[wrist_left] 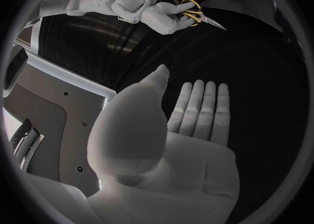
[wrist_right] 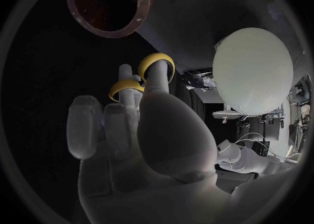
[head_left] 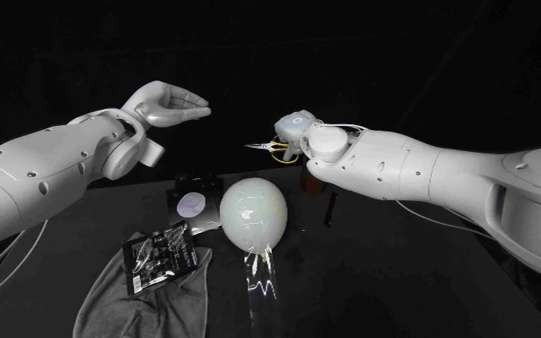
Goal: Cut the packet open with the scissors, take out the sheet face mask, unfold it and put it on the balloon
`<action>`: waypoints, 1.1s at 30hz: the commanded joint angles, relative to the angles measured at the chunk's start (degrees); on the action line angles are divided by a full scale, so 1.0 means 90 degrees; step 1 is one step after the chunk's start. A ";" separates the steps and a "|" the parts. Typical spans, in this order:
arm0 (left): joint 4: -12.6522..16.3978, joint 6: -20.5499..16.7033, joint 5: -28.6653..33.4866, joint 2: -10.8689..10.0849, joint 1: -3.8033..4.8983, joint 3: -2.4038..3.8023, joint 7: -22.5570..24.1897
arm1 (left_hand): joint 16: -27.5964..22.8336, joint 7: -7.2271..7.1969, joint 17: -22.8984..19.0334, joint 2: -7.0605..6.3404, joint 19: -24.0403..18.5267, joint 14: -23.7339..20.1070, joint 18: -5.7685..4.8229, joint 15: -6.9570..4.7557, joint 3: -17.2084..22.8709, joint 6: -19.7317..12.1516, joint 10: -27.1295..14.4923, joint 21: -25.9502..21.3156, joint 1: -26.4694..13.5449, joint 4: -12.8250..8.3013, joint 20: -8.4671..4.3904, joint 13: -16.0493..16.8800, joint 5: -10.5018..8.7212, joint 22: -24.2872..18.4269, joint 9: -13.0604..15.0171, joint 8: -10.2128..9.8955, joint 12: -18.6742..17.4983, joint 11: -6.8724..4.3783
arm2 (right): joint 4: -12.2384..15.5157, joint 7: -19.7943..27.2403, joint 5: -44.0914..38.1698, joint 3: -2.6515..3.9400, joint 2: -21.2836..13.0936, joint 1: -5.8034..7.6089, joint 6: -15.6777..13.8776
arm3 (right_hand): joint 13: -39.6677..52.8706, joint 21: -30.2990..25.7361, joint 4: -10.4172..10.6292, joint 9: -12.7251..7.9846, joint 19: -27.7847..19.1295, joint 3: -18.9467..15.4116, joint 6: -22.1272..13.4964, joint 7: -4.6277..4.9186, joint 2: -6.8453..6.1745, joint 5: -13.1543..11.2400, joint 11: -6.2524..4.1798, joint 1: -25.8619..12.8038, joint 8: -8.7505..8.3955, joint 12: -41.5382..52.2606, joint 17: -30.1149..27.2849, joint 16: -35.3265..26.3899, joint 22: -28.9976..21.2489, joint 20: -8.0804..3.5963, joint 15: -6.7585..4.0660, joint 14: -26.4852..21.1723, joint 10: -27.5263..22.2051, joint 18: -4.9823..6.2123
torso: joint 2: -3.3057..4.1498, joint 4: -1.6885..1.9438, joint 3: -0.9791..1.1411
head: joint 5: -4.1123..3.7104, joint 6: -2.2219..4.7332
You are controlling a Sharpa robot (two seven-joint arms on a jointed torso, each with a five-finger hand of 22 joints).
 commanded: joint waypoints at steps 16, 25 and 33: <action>-0.0897 0.0160 -0.0741 0.0919 0.0102 -0.0008 0.0009 | 0.0103 0.0060 -0.0039 0.0280 0.0427 0.0182 0.0062 -0.0062 -0.0935 -0.0014 0.0039 0.0138 0.0356 0.0595 -0.0001 0.0001 -0.0015 0.0040 -0.0020 -0.0022 -0.0001 -0.0035 | 0.0040 0.0087 -0.0338 0.0032 0.0233 0.0228 -0.0559 | 0.0006 0.0026 -0.0702 0.0007 0.0044 0.0724 0.0045 0.0001 0.1285 -0.0033 -0.0557 0.1232 0.0026 0.0018 -0.0007 0.0019 0.1000 0.0002 -0.0240 0.0382 0.0696 -0.0061 | 0.0400 -0.0033 -0.0031 | 0.0111 0.0169; -0.1220 0.0519 -0.1720 0.1287 0.0084 -0.0020 -0.0206 | -0.0024 0.0168 -0.0152 0.0298 0.0063 -0.0146 -0.0078 0.0052 -0.1194 -0.0213 -0.0269 0.0010 0.0572 0.0733 0.0001 -0.0006 -0.0016 0.0014 -0.0070 -0.0119 -0.0028 0.0074 | 0.0319 0.0111 -0.0444 0.0045 0.0177 0.0300 -0.0656 | 0.0004 0.0041 -0.0701 0.0008 0.0056 0.0721 0.0046 0.0002 0.1281 -0.0035 -0.0557 0.1231 0.0023 0.0015 0.0030 0.0027 0.1009 0.0002 -0.0239 0.0391 0.0698 -0.0065 | 0.0503 -0.0081 -0.0008 | 0.0215 0.0255; -0.1387 0.0561 -0.1756 0.1482 0.0064 -0.0032 -0.0120 | -0.0013 0.0186 -0.0164 0.0375 0.0029 -0.0148 -0.0090 0.0062 -0.1211 -0.0253 -0.0328 0.0011 0.0647 0.0774 0.0002 -0.0006 -0.0016 0.0015 -0.0081 -0.0138 -0.0030 0.0093 | 0.0487 0.0125 -0.0496 0.0050 0.0128 0.0323 -0.0636 | 0.0001 0.0064 -0.0701 0.0010 0.0076 0.0713 0.0049 0.0003 0.1271 -0.0036 -0.0556 0.1230 0.0020 0.0010 0.0053 0.0032 0.1024 0.0002 -0.0239 0.0398 0.0704 -0.0072 | 0.0528 -0.0116 -0.0008 | 0.0235 0.0314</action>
